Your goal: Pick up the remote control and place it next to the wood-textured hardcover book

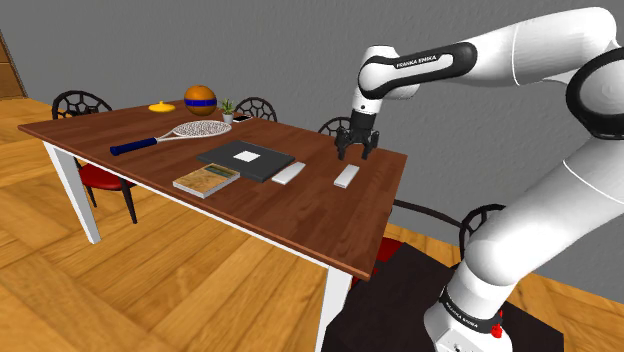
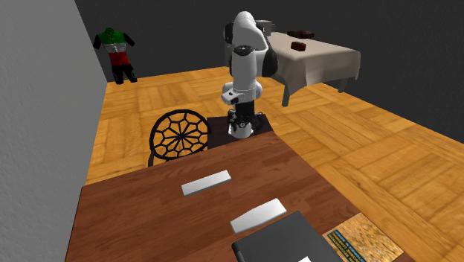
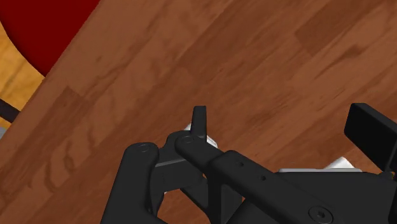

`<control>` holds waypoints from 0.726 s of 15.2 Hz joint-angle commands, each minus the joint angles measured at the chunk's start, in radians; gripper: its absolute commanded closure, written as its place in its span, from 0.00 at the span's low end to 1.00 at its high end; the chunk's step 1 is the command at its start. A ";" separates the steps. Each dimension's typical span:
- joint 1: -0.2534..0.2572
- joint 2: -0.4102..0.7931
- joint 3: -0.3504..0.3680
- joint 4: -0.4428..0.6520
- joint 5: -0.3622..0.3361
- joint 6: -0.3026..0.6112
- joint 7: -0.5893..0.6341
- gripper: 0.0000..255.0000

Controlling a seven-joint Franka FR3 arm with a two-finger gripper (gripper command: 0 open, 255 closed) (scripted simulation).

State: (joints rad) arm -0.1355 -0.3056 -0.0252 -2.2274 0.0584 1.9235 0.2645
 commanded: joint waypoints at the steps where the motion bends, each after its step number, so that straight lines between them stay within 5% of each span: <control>1: -0.015 0.071 -0.001 0.030 -0.007 0.042 0.050 0.00; 11: -0.086 0.382 -0.054 0.218 -0.038 0.162 0.254 0.00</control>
State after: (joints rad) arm -0.2161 0.0463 -0.0737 -2.0339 0.0229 2.0802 0.4945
